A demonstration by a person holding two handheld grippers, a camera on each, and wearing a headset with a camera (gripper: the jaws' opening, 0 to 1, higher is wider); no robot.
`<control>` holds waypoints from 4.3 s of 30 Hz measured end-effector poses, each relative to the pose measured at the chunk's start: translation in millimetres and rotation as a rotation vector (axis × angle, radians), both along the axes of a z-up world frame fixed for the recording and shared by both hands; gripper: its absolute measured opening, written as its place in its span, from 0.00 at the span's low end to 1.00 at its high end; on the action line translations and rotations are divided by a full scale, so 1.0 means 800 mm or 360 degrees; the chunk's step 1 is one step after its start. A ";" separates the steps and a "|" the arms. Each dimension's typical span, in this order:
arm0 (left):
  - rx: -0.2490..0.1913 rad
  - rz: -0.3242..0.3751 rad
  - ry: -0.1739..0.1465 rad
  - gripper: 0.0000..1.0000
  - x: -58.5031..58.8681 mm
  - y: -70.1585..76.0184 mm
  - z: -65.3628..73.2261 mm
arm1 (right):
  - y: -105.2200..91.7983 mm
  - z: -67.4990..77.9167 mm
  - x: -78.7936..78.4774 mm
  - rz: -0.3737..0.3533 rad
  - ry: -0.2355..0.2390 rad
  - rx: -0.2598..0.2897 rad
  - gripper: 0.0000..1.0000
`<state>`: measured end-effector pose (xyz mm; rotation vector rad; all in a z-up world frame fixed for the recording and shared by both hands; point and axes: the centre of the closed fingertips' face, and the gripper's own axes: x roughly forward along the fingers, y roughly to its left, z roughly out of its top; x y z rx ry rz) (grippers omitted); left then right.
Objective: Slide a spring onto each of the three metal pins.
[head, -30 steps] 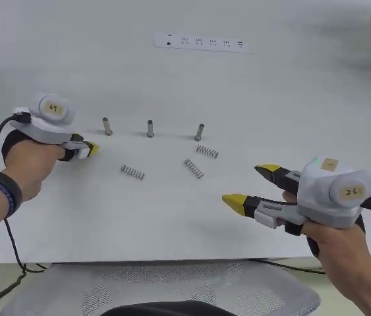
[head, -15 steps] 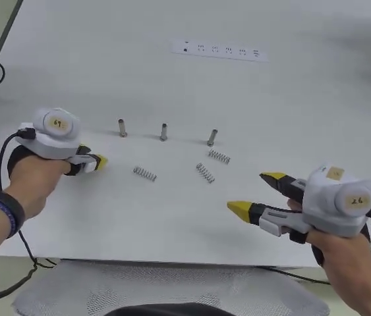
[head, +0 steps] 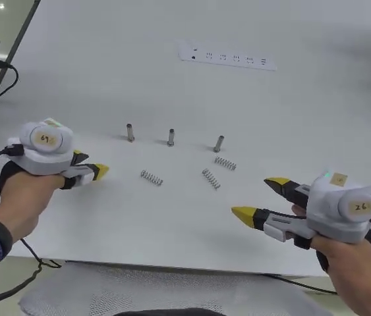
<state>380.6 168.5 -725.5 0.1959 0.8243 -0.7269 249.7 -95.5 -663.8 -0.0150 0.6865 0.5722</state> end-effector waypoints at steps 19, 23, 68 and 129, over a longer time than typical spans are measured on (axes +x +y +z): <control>-0.0141 0.0005 -0.0083 0.37 -0.029 0.015 0.027 | 0.008 0.000 -0.010 0.0012 0.0011 -0.0023 0.58; -0.0153 -0.0044 -0.0113 0.38 -0.028 0.008 0.036 | 0.010 0.000 -0.008 0.0011 0.0014 -0.0022 0.58; 0.0064 -0.0866 -0.0166 0.36 -0.016 -0.108 0.010 | 0.017 0.000 -0.020 -0.0028 0.0029 -0.0028 0.58; 0.0267 -0.1071 -0.0053 0.03 -0.038 -0.134 -0.073 | 0.003 -0.007 -0.030 -0.0083 0.0062 -0.0035 0.58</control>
